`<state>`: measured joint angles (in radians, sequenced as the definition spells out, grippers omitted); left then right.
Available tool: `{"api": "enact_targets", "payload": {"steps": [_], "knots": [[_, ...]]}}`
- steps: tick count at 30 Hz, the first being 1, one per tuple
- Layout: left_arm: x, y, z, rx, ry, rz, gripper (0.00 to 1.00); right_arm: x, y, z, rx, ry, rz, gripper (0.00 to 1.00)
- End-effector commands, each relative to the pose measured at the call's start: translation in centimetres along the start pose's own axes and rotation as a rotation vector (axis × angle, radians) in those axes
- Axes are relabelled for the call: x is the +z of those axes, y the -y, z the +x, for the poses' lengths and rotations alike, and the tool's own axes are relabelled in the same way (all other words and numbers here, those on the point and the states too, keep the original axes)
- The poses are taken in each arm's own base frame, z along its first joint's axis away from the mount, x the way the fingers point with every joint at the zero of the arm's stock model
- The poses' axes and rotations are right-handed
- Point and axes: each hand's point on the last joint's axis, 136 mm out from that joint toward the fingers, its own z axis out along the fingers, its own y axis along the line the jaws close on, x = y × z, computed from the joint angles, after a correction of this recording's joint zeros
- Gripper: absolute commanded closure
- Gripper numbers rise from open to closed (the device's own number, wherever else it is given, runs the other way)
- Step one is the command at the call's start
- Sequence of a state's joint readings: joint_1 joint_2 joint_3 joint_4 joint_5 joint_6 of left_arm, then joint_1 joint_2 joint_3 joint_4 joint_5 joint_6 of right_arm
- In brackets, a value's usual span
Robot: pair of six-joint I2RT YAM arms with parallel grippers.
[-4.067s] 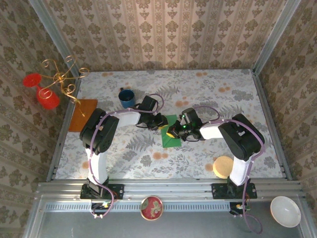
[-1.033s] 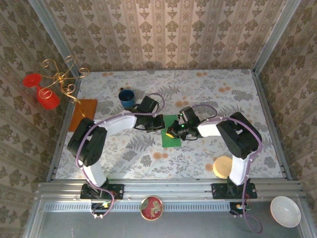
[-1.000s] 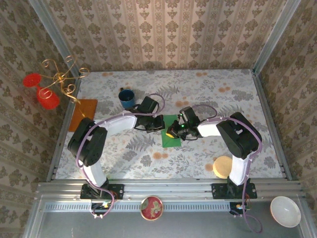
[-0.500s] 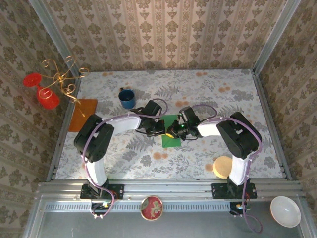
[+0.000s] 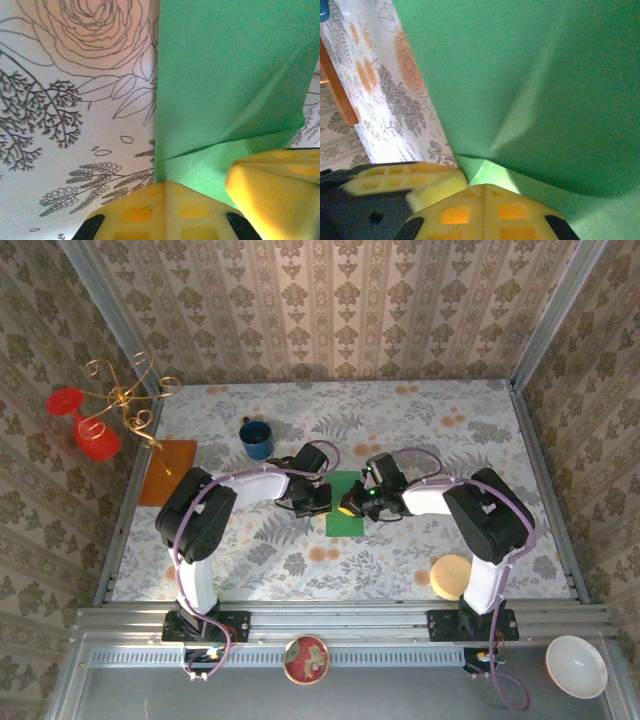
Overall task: Fold a paper plane with a square sheet of paper (pick it up from the middle)
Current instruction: Fold the triangle a second time at the center of the table.
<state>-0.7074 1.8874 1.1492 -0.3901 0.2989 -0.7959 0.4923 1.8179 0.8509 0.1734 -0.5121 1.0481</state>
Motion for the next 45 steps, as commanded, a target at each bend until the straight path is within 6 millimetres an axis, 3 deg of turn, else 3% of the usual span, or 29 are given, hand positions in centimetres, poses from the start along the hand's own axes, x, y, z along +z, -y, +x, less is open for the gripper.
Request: {"api": "enact_targets", "payload": {"steps": [1,6,15,19,33,40,45], "knots": [[0.9,-2.2,0.8,-0.027,-0.036,-0.097,1.00,-1.6,-0.7,0.6,-0.069,-0.009,0.003,1.00],[0.9,-1.9,0.6,-0.028,-0.033,-0.091,1.00,-1.6,0.0,2.0,-0.065,-0.031,0.016,1.00],[1.0,-1.7,0.5,-0.050,-0.031,-0.082,1.00,-0.8,-0.6,5.8,-0.117,-0.099,-0.001,1.00],[1.3,-1.9,0.6,-0.072,-0.032,-0.082,1.00,-0.1,-0.9,6.3,-0.123,-0.115,-0.016,1.00],[1.7,-2.3,0.8,-0.112,-0.030,-0.082,1.00,1.5,-0.5,6.3,-0.113,-0.132,-0.016,1.00],[1.6,-2.5,0.8,-0.111,-0.030,-0.086,1.00,-0.7,-2.0,4.7,-0.149,-0.061,-0.054,1.00],[1.6,-2.2,0.7,-0.103,-0.030,-0.077,1.00,-1.6,-0.5,2.8,-0.137,-0.014,0.001,1.00]]}}
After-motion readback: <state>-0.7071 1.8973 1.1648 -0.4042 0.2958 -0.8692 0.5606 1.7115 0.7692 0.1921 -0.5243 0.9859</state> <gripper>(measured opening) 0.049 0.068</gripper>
